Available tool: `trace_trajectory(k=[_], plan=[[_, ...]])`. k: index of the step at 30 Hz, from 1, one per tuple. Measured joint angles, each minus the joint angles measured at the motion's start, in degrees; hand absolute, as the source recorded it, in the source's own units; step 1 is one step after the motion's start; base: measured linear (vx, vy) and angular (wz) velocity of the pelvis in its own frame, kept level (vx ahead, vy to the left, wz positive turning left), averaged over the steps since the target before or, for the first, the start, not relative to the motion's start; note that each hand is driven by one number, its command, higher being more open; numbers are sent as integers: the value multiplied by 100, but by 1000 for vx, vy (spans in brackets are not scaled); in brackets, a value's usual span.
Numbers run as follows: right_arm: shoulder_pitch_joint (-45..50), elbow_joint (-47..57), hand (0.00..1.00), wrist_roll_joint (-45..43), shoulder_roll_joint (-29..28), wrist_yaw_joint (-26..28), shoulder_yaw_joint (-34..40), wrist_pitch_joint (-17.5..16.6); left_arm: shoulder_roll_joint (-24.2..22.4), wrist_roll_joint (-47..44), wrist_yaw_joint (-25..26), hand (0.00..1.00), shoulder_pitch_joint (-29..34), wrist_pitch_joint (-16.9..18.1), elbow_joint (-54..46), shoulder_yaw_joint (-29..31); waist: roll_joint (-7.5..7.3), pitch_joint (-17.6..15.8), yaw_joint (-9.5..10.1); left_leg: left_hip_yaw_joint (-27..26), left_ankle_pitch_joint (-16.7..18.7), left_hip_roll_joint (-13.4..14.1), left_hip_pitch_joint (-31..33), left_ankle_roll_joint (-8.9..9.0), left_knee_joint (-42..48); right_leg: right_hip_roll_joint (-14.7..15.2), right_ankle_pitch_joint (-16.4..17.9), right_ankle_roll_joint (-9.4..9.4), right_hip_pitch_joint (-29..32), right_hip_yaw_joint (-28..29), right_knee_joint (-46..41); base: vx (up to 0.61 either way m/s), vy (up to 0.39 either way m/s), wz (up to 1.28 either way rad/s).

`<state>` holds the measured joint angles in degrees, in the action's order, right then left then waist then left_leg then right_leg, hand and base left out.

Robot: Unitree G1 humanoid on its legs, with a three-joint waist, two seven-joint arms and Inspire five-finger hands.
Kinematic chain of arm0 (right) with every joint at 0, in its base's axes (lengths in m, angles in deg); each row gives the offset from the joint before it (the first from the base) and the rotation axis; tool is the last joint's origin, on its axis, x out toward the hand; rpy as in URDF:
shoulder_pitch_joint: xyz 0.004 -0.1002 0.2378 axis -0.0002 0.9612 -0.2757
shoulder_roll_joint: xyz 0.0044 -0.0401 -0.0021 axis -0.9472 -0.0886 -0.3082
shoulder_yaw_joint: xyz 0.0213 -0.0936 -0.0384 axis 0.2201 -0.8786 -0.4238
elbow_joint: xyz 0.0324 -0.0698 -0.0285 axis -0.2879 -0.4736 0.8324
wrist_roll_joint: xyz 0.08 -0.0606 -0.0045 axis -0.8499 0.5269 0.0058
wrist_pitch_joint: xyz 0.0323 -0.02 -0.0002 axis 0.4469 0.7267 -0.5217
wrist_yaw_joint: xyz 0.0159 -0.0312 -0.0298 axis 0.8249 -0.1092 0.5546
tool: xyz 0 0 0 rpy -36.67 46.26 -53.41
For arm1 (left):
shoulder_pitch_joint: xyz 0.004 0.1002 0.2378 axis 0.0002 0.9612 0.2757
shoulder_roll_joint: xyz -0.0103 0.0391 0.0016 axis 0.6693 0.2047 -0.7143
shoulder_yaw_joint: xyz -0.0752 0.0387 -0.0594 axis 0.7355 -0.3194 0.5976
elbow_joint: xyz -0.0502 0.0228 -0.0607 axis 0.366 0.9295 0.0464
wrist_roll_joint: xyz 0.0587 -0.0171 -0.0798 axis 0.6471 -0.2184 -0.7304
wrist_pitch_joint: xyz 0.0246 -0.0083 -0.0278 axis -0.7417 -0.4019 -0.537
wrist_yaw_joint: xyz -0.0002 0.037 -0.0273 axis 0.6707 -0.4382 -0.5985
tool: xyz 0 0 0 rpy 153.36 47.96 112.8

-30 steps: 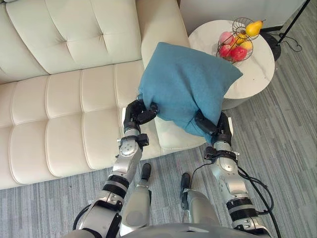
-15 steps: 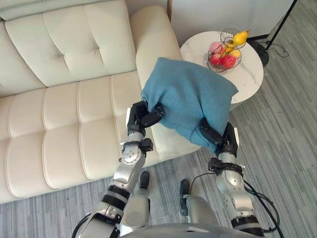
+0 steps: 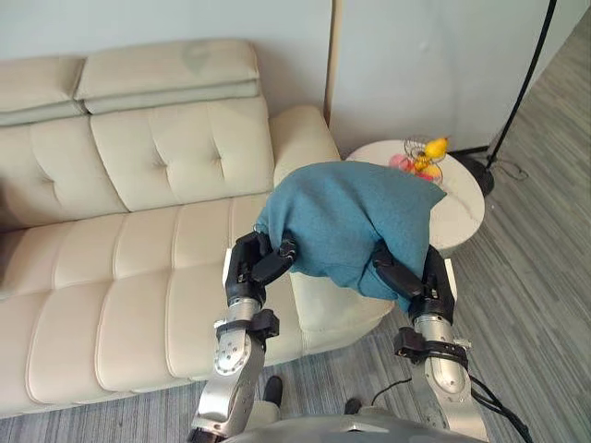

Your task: Pick up cushions and gather them together orderly.

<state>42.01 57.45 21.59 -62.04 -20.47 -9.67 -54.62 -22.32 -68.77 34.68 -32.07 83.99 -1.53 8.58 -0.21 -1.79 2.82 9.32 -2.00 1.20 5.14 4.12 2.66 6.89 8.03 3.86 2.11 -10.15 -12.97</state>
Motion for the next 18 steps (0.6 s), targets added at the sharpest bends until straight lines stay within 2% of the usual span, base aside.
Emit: trace_trajectory(k=[5,6,7,8,9,10,11,12,13,14,15,16,18], plan=[[31,186,0,138,52,-17,-55,-13,-10,-3,-44,0,171,70,-190,-2,69,33,3,476,197,-103,367,119,554,1,159,-65,-95,-538,-218,-58,-36,58],[30,216,0,220,89,-59,-57,-13,-12,-22,-47,0,183,71,-223,-3,119,54,-14,242,319,53,614,25,728,-7,176,-92,-92,-822,-241,-96,-60,93],[24,223,0,223,129,-97,-57,-13,-29,-89,-61,0,182,72,-222,-10,141,63,-12,-124,329,235,740,9,757,-5,174,-95,-93,-1016,-238,-82,-54,112],[-10,212,0,236,187,-155,-52,-12,-45,-128,-69,0,178,73,-212,-18,114,37,11,-718,391,472,907,-115,1000,70,168,-124,-78,-1203,-200,-53,-13,101],[-25,182,0,340,207,-234,-48,-12,-38,-155,-76,0,181,74,-175,-43,116,38,23,-1317,579,706,1163,-340,1542,161,164,-125,-77,-1396,-204,-14,56,76],[-39,160,0,356,210,-246,-48,-12,-35,-176,-76,0,181,74,-164,-45,138,52,21,-1430,596,754,1201,-350,1668,187,162,-122,-87,-1441,-205,1,130,59],[-107,32,0,394,214,-267,-39,-12,-20,-225,-77,0,181,79,-96,-46,99,33,6,-1766,667,914,1218,-423,1974,285,147,-98,-129,-1533,-205,22,188,53],[-233,-217,0,443,227,-295,45,-13,-7,-243,-79,0,139,102,121,-85,108,46,-35,-2274,791,1185,1142,-549,2293,462,87,5,-229,-1662,-158,20,163,55],[-255,-282,0,443,237,-311,83,-12,-5,-245,-79,0,111,107,201,-129,125,58,-50,-2404,799,1269,1115,-561,2336,506,68,38,-252,-1712,-135,42,276,75],[-303,-469,0,443,300,-388,253,-13,-3,-245,-88,0,21,111,426,-298,224,119,-104,-2759,791,1513,1009,-576,2307,632,-47,231,-318,-1897,-56,72,344,74],[-353,-601,0,444,345,-425,372,-13,-15,-246,-91,0,-12,112,515,-403,317,180,-164,-2858,752,1614,972,-343,2104,677,-120,354,-325,-2018,-2,104,509,94],[-489,-832,0,443,325,-441,513,-7,22,-246,-92,0,-132,110,618,-505,294,192,-240,-2889,740,1412,994,-25,1985,807,-200,461,-328,-2115,50,90,396,76],[-662,-1187,0,453,144,-456,629,5,235,-247,-92,0,-310,110,793,-547,57,154,-351,-2761,682,974,1065,-131,1841,1044,-498,442,-414,-2125,352,88,357,72]])
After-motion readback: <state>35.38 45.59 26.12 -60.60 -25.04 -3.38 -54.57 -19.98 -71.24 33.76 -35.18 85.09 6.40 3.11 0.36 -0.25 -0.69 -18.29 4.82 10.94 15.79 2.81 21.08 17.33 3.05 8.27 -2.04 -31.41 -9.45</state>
